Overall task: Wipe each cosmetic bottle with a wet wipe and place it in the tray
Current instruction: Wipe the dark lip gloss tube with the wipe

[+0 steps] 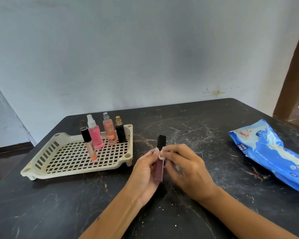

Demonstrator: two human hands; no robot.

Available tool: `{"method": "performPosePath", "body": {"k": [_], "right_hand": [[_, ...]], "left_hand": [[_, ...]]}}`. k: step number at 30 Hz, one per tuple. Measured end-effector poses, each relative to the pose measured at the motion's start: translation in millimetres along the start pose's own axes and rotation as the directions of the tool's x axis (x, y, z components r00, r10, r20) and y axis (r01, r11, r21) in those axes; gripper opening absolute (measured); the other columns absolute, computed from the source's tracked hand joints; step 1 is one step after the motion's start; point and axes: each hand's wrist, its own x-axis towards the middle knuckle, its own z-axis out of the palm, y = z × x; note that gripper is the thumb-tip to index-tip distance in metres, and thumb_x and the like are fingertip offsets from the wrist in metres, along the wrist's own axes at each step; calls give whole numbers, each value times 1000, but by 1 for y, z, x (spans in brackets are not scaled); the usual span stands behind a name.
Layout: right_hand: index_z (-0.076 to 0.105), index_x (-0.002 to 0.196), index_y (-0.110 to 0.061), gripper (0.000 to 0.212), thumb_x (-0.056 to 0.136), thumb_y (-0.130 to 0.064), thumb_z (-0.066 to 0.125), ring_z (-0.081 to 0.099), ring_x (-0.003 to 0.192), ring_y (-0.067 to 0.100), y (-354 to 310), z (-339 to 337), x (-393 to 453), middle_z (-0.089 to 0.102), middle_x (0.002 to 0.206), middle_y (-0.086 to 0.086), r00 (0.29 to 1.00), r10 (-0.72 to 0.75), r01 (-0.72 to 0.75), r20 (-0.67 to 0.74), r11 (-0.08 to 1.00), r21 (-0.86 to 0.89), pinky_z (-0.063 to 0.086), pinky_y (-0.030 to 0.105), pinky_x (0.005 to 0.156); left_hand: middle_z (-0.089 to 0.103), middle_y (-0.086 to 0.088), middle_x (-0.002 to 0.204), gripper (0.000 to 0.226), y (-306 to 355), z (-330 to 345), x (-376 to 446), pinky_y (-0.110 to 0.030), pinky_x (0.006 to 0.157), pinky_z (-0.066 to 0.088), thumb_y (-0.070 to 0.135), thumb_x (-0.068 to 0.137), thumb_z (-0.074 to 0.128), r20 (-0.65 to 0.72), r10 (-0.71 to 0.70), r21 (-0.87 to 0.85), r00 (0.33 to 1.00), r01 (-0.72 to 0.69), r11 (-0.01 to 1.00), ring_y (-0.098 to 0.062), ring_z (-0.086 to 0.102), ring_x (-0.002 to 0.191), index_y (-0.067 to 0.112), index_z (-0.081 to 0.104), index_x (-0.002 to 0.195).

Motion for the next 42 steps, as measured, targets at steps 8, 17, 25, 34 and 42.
{"method": "performPosePath", "body": {"k": [8,17,25,34,42], "right_hand": [[74,98,0,21,81,-2,62,66,88,21,-12,-2,-1,68,103,7,997,-53,50,65,998,47,55,29,77],[72,87,3,16,92,0,58,60,97,22,-16,-3,1,71,99,11,870,-441,465,219,883,-69,41,21,101],[66,67,0,14,79,1,60,60,75,23,-19,-4,-1,66,79,10,851,-448,471,275,882,-19,52,29,72],[71,93,5,13,83,3,64,64,85,25,-16,-1,-1,66,98,13,954,-243,243,175,970,20,54,30,76],[75,97,-3,17,84,0,64,64,89,17,-4,-5,5,71,102,2,999,-15,14,-52,999,-32,54,28,79]], "left_hand": [[57,-8,72,8,4,1,0,-26,65,46,13,83,53,-33,13,-15,999,-13,1000,-14,55,64,8,58,83],[53,-9,66,29,11,-3,6,-18,46,51,25,94,48,-239,-60,-113,969,33,993,-15,51,62,1,58,81],[55,-10,68,31,7,-2,4,-21,48,49,22,97,44,-216,-39,-76,976,23,997,-13,52,59,0,62,86],[64,-9,77,23,6,0,1,-20,51,53,15,97,40,-152,18,-99,988,-34,995,-13,61,61,3,60,98],[69,-5,76,29,1,7,-7,-24,60,50,10,97,36,-5,17,-21,1000,-17,1000,-11,65,65,7,65,100]]}}
